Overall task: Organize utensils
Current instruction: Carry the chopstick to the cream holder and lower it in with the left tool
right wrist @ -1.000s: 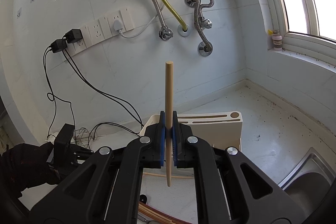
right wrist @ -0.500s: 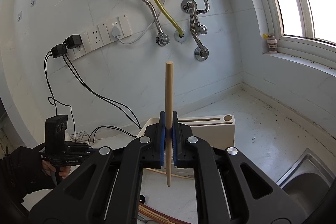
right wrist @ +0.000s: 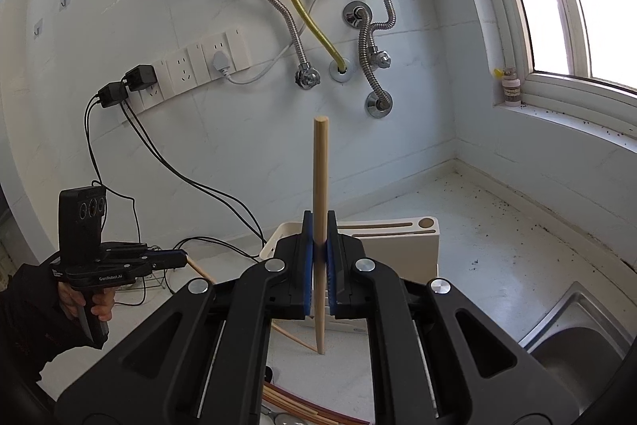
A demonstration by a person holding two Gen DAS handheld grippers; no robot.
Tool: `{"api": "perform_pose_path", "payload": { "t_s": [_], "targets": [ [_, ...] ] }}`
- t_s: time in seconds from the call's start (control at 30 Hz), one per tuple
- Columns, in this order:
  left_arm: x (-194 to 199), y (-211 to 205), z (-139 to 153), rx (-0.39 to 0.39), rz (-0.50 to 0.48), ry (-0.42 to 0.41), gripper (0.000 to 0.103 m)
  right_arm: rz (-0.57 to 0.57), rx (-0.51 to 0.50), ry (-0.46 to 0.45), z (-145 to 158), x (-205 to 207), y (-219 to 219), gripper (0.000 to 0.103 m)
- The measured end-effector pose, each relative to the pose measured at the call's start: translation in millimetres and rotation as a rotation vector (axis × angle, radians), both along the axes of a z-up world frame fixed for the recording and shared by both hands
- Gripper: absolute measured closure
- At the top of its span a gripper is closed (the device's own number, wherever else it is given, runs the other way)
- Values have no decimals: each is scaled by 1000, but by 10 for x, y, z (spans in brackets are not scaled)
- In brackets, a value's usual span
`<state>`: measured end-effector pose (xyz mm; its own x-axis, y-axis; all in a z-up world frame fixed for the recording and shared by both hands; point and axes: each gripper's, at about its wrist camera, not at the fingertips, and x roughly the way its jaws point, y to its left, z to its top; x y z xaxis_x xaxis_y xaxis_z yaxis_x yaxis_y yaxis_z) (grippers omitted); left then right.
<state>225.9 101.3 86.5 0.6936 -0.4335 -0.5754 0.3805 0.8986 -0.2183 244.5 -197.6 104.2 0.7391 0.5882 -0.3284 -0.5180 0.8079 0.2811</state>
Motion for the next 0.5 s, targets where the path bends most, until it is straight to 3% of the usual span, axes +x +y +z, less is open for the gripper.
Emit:
{"api": "perform_pose_path", "payload": {
  "t_s": [0.5],
  "targets": [
    [-65,-26,520,-44,20,-140,98,-26,-4,-29,110,-19,-109,98]
  ]
}}
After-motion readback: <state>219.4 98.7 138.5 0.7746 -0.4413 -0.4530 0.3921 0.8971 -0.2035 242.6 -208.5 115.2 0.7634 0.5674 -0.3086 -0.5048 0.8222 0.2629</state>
